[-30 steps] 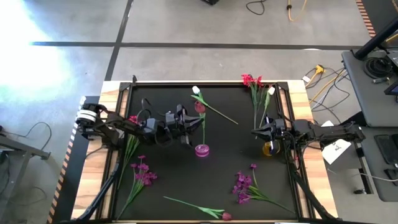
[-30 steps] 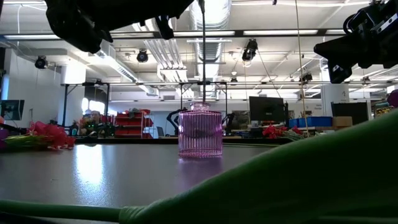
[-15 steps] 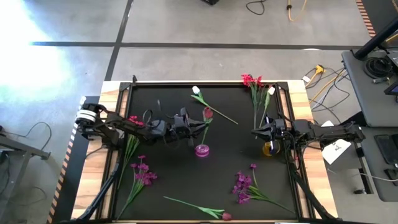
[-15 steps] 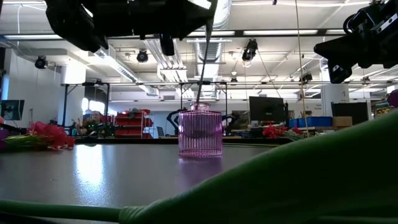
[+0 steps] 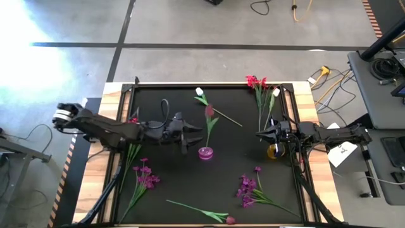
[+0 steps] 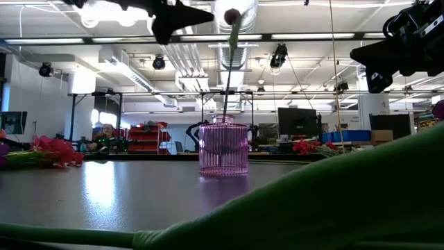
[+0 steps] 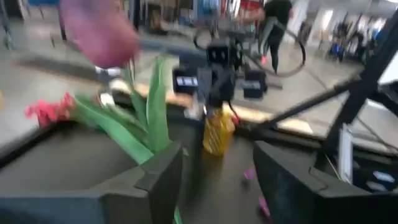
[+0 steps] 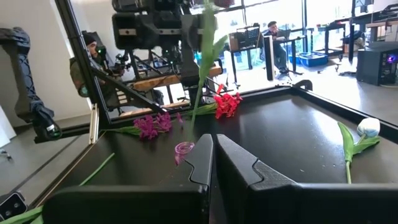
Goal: Sort flowers into vase by color
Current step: Put the dark red flower into the pink violet vase
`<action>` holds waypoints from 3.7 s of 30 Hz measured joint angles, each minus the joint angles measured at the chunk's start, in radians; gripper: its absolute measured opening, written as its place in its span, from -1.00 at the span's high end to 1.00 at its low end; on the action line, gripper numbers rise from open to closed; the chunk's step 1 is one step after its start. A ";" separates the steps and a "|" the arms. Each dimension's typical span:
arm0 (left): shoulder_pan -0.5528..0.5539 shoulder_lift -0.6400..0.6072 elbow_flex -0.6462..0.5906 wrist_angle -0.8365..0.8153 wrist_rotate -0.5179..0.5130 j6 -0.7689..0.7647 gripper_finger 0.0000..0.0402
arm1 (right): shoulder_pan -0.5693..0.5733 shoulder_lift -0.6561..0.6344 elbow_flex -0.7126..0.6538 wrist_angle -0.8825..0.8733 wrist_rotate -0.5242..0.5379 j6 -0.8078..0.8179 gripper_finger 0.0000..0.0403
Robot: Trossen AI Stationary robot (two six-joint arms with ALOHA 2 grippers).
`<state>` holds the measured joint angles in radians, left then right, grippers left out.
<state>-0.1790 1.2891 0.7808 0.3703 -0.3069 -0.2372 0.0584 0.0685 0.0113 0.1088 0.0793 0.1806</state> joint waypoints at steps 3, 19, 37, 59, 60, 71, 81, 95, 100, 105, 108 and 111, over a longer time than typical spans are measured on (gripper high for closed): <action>-0.059 -0.022 0.078 -0.185 0.000 -0.065 0.00 | 0.000 0.000 0.000 0.000 0.000 0.000 0.94; -0.315 0.599 0.598 -0.456 0.025 -0.150 -0.02 | 0.000 0.000 0.000 0.000 0.000 0.000 0.94; -0.351 1.235 1.532 -1.365 0.426 -0.213 -0.02 | 0.000 0.000 0.000 0.000 0.000 0.000 0.94; -0.342 1.257 1.478 -1.304 0.306 -0.166 0.93 | 0.000 0.000 0.000 0.000 0.000 0.000 0.94; -0.342 1.253 1.478 -1.305 0.286 -0.160 0.92 | 0.000 0.000 0.000 0.000 0.000 0.000 0.94; -0.286 1.101 1.442 -1.404 0.069 -0.102 0.99 | 0.000 0.000 0.000 0.000 0.000 0.000 0.94; -0.267 0.637 0.936 -0.907 -0.211 -0.034 1.00 | 0.000 0.000 0.000 0.000 0.000 0.000 0.94; -0.137 0.200 -0.044 0.692 -0.202 0.245 1.00 | 0.000 0.000 0.000 0.000 0.000 0.000 0.94; -0.070 0.228 -0.156 0.954 -0.200 0.219 1.00 | 0.000 0.000 0.000 0.000 0.000 0.000 0.94; -0.032 0.273 -0.174 0.992 -0.172 0.187 1.00 | 0.000 0.000 0.000 0.000 0.000 0.000 0.94; -0.022 0.293 -0.162 0.996 -0.154 0.179 1.00 | 0.000 0.000 0.000 0.000 0.000 0.000 0.94; -0.022 0.310 -0.150 0.996 -0.152 0.175 1.00 | 0.000 0.000 0.000 0.000 0.000 0.000 0.94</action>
<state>-0.2008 1.5993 0.6312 1.3666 -0.4591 -0.0619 0.0583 0.0685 0.0113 0.1089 0.0795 0.1802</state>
